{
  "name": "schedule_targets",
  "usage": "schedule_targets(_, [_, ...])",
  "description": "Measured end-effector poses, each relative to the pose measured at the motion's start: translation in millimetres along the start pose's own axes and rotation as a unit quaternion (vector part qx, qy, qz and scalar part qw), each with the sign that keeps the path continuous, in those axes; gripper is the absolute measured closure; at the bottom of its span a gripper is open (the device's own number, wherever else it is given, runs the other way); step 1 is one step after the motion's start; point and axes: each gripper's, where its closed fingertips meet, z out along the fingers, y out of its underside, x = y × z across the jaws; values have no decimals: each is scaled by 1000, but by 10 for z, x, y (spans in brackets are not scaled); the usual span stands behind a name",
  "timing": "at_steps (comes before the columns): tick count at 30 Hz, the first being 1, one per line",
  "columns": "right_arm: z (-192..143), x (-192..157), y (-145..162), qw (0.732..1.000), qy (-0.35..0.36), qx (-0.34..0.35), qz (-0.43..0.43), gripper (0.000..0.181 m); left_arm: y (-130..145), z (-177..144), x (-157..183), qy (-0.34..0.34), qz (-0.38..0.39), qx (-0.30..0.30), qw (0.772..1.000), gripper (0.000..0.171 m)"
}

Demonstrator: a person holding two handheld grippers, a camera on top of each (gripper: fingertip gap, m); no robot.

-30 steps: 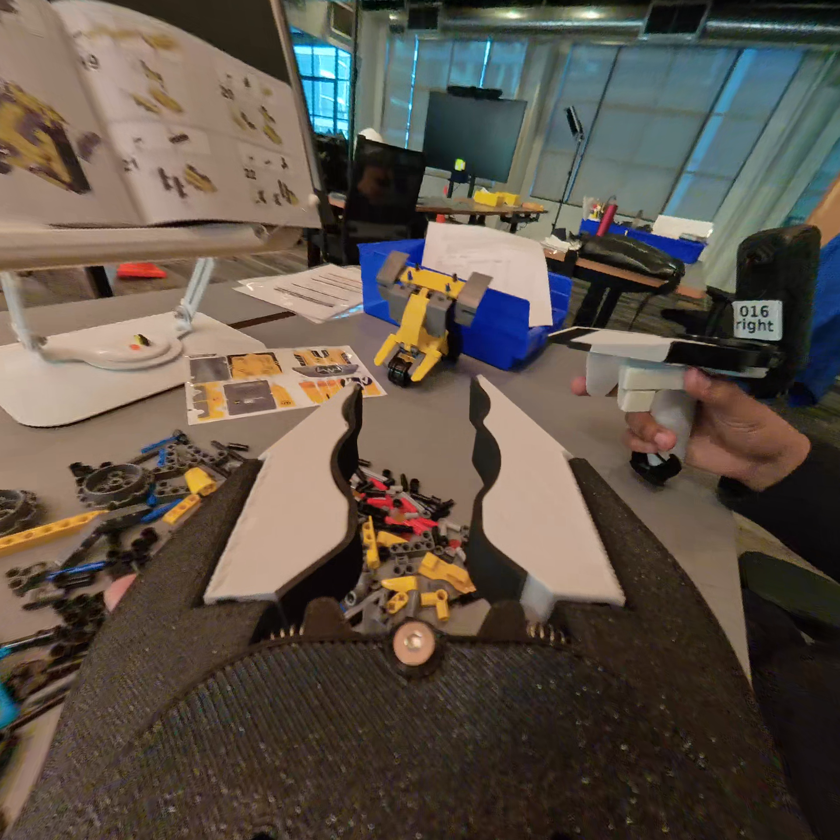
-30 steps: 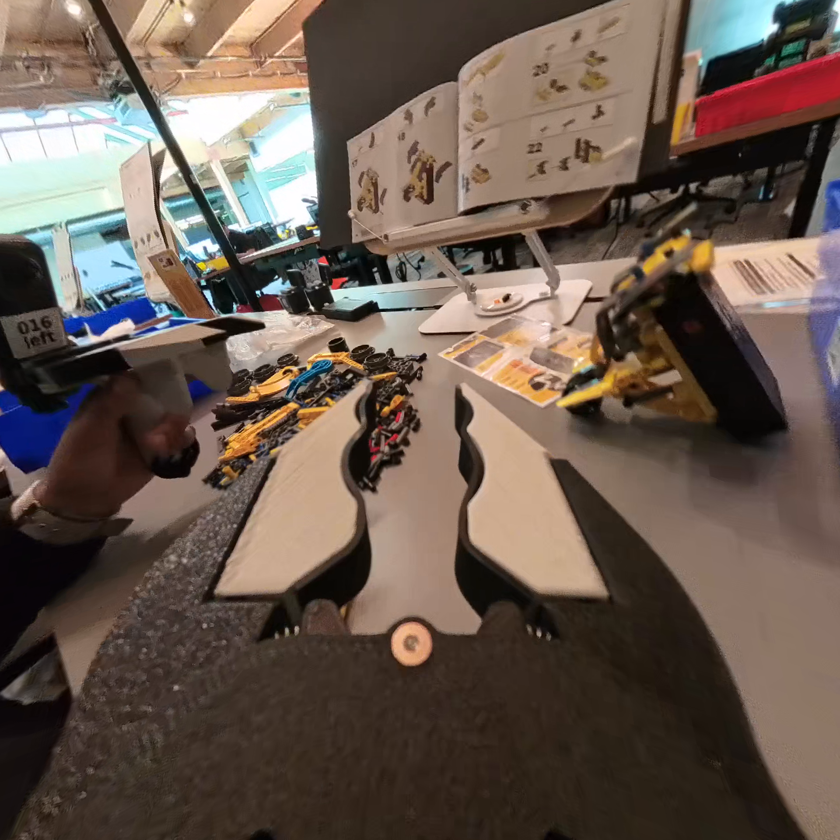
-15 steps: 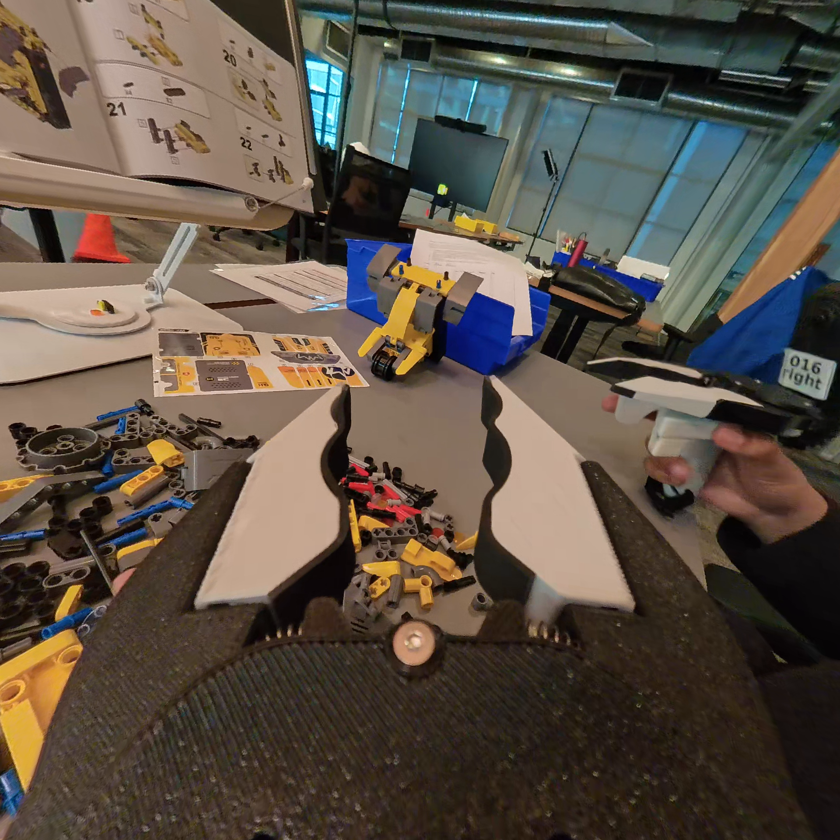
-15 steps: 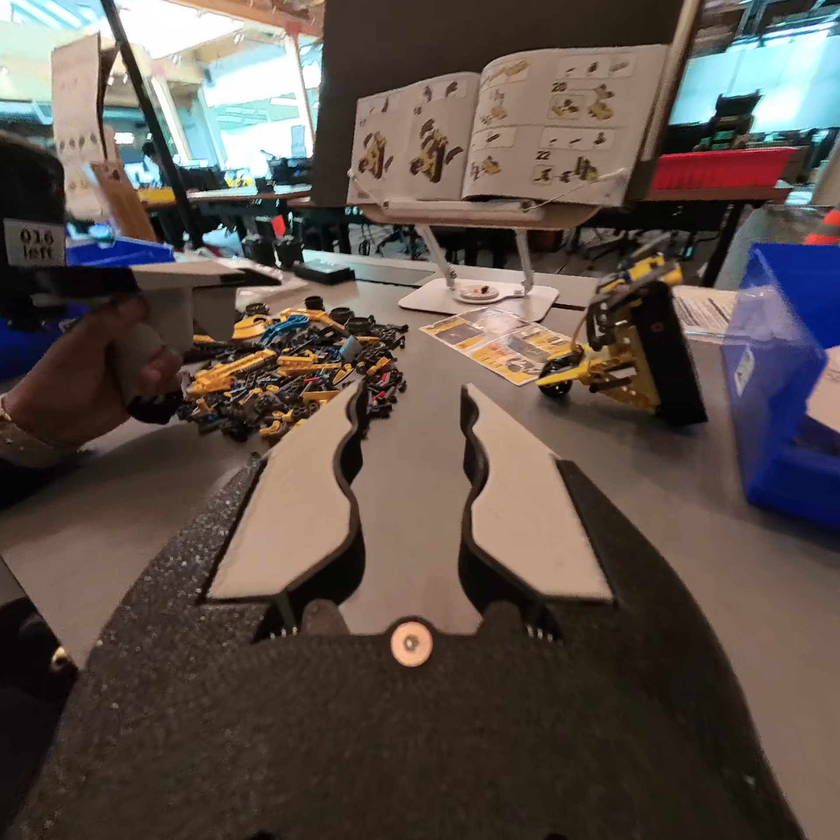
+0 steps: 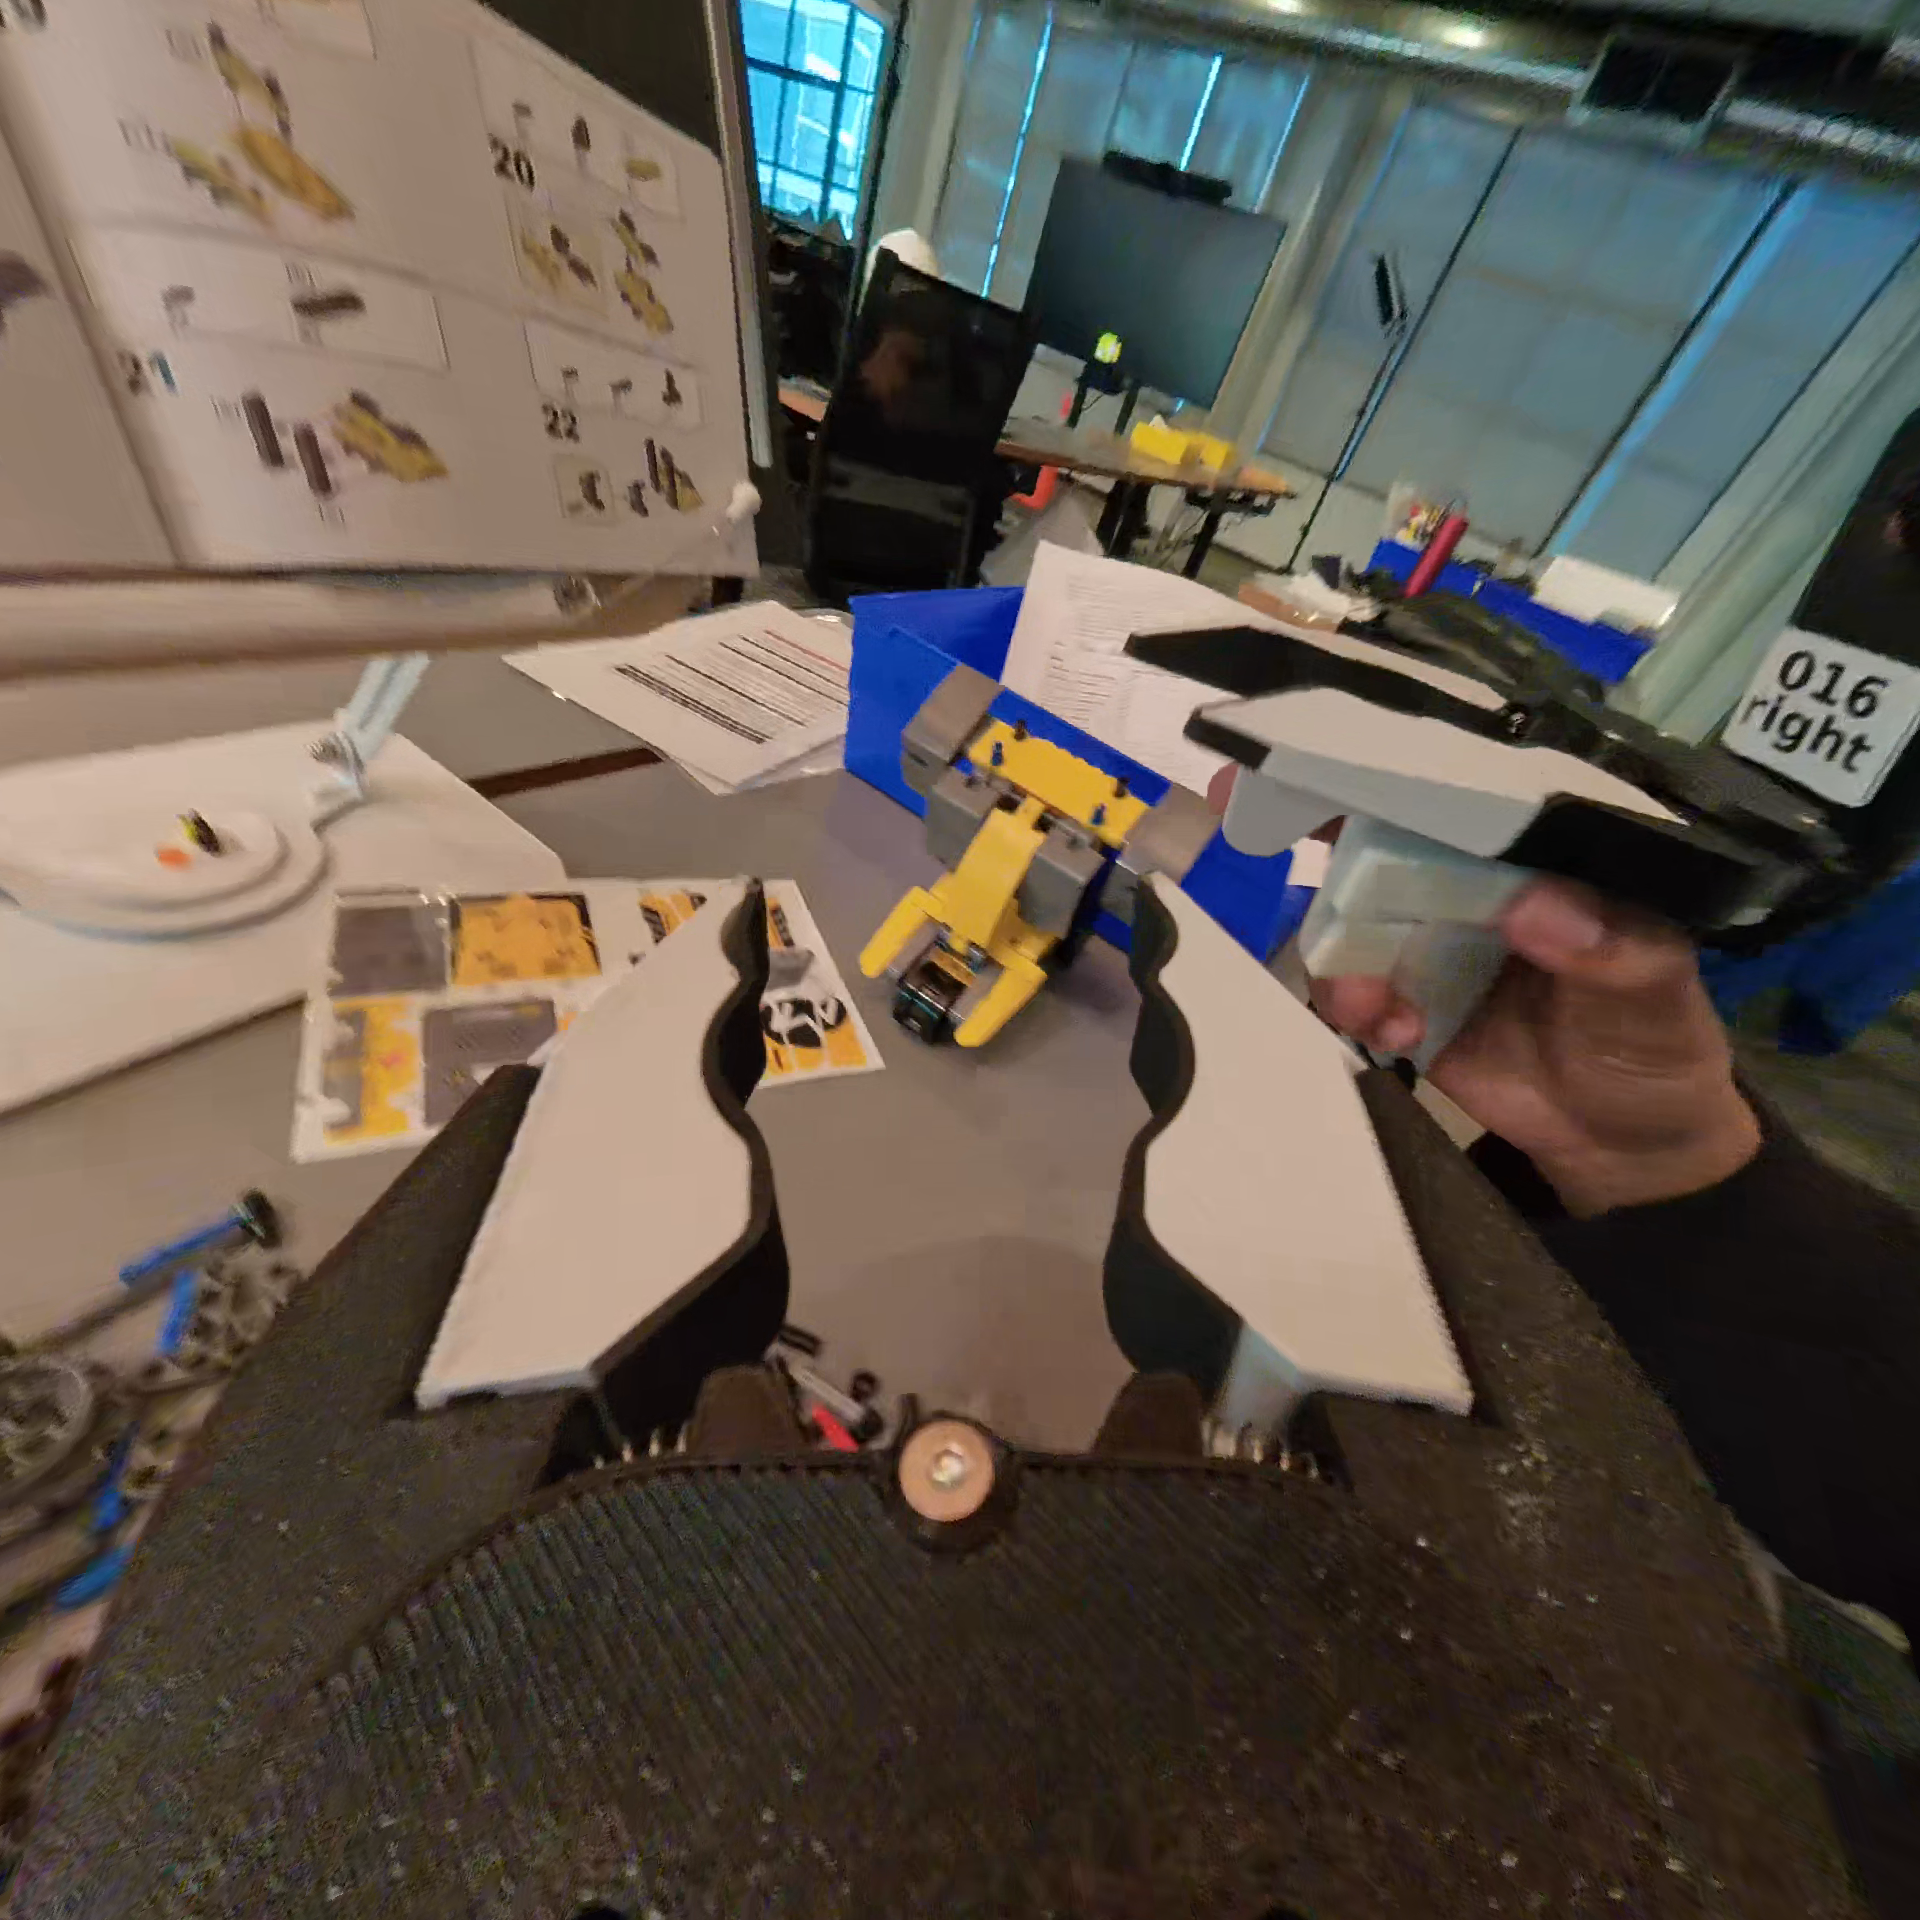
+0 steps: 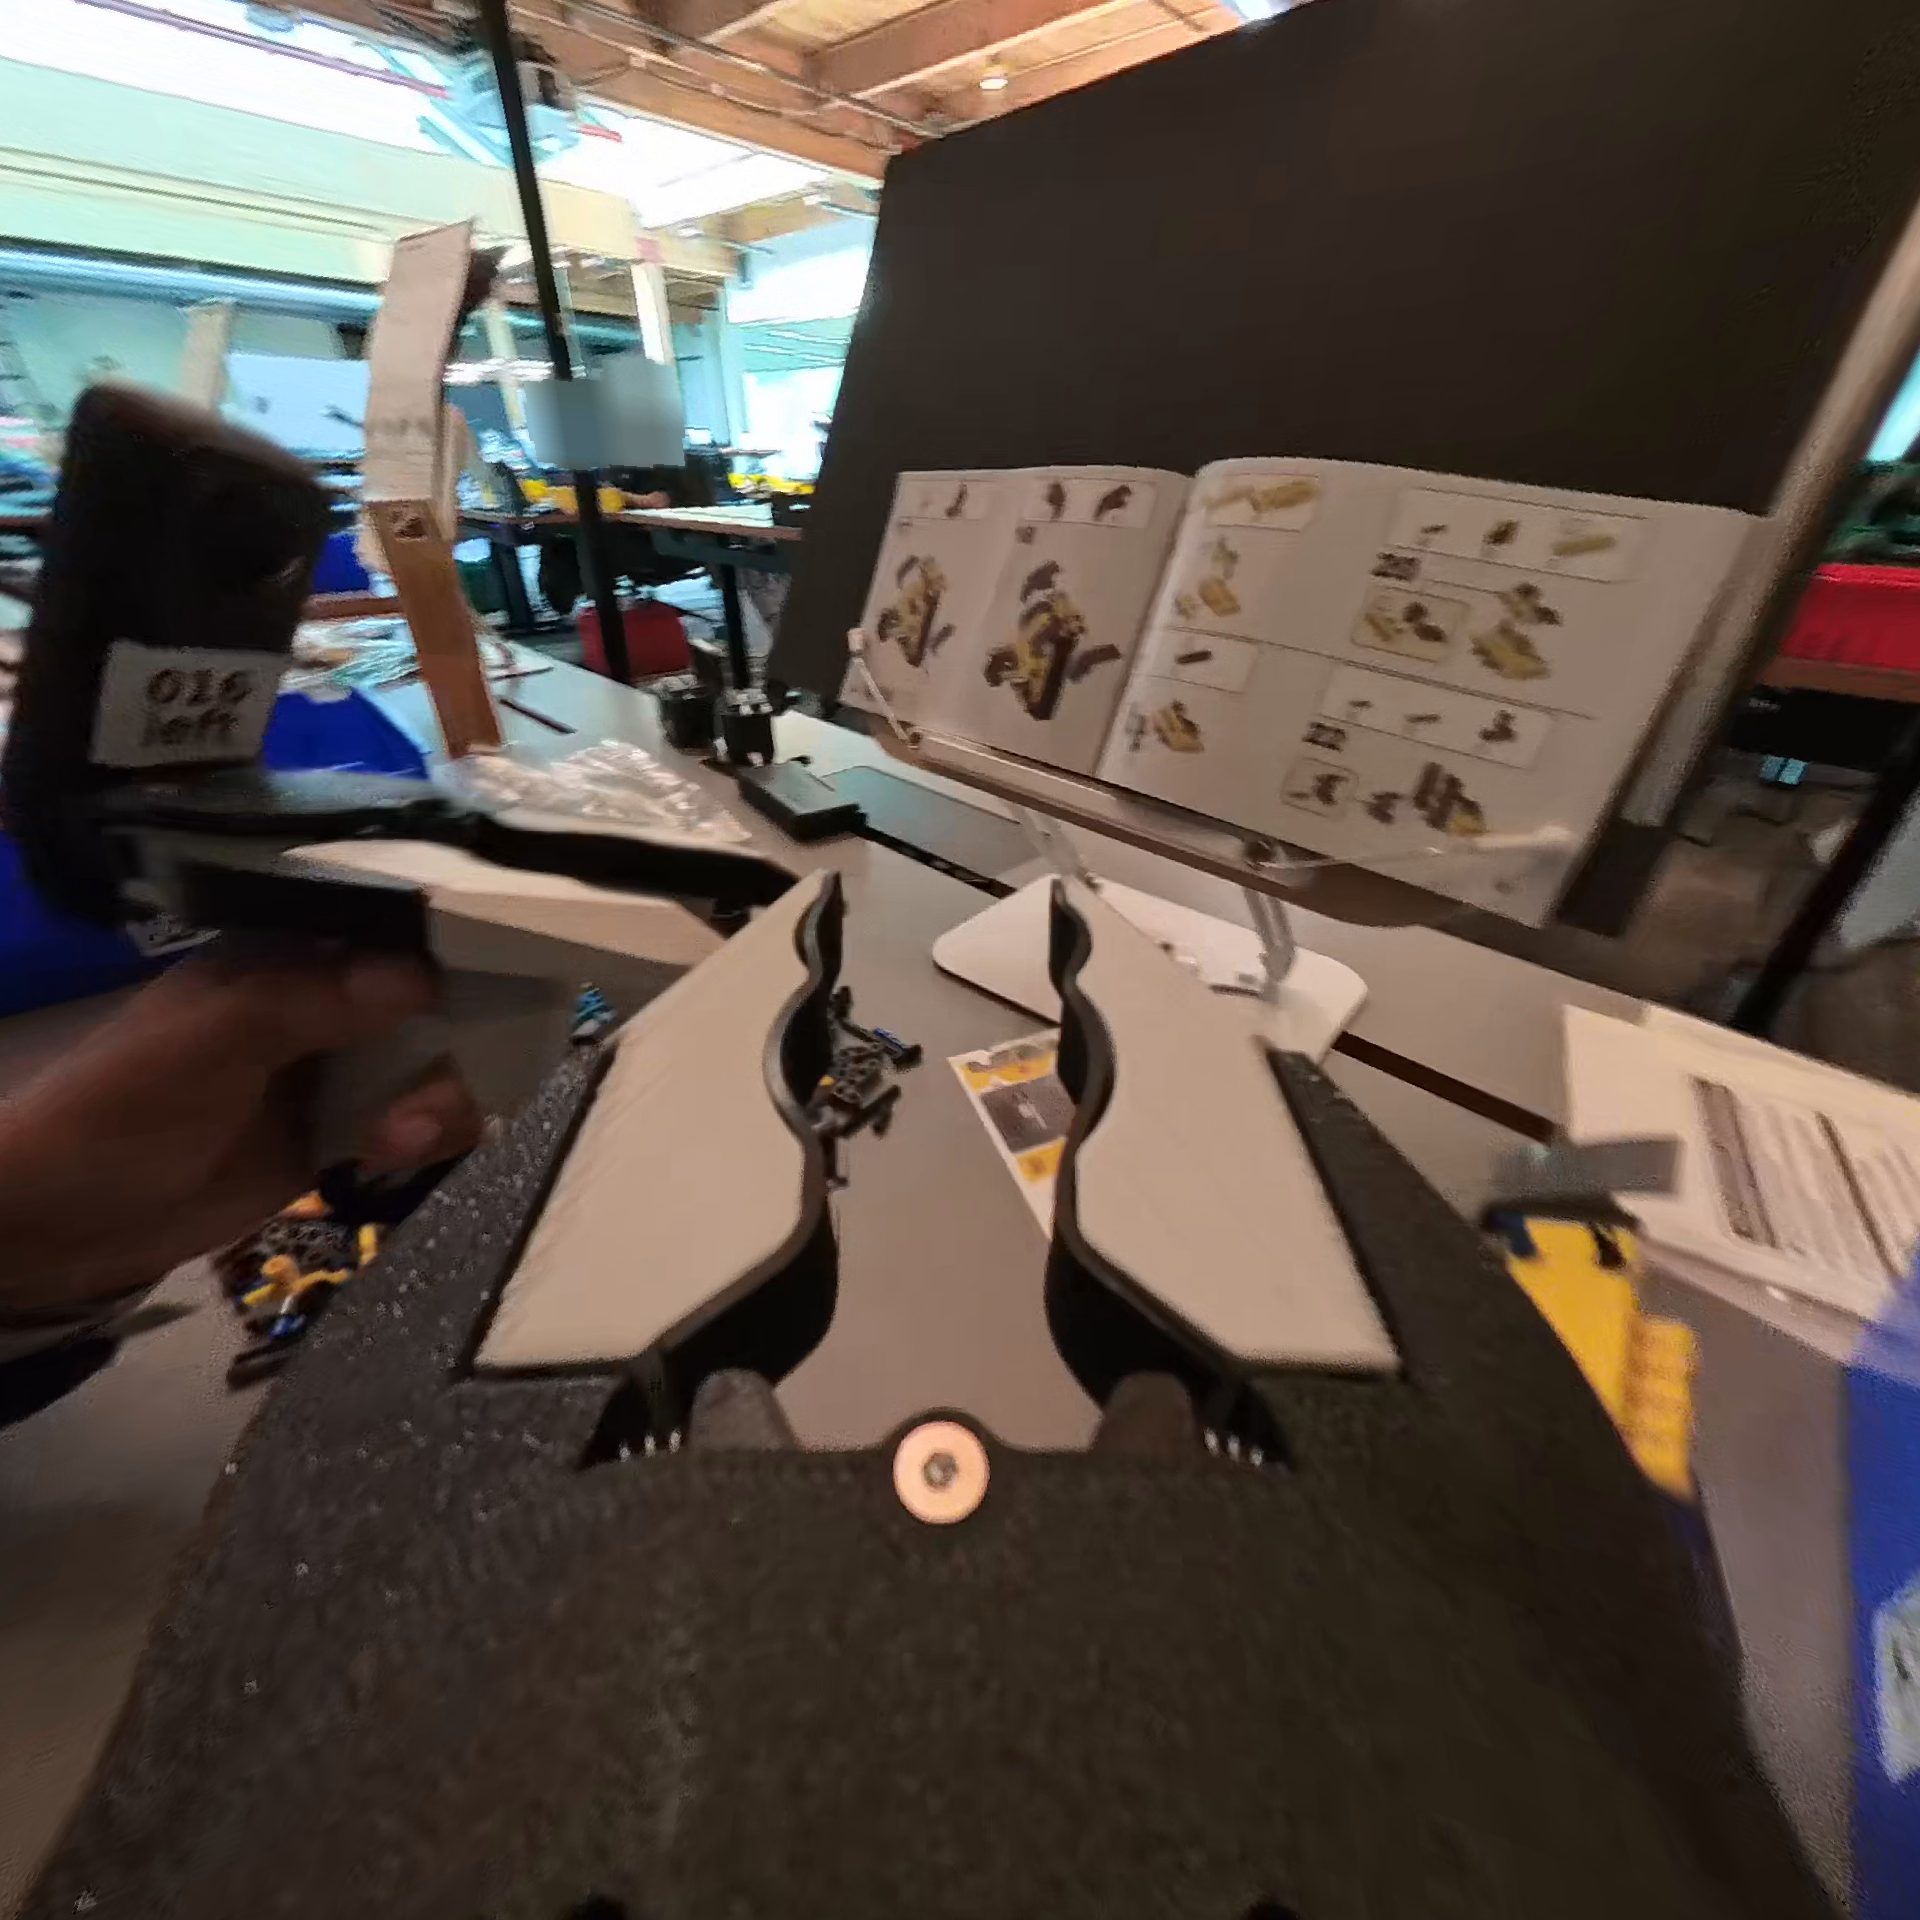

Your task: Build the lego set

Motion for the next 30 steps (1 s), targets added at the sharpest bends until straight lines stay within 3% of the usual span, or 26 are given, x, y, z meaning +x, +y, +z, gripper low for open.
schedule_targets(3, [120,-105,105,999,-35,-12,-36,142,-33,47,-54,0,49,-7,999,98])
schedule_targets(6, [115,-128,343,997,-46,-20,-51,146,108,-20,-112,-2,79,-4,997,101])
schedule_targets(21, [239,-85,809,998,-44,-49,12,146,382,-18,-184,22,54,-44,997,107])
schedule_targets(30, [218,14,801,998,-28,-53,15,147,437,-9,-226,30,35,-58,997,107])
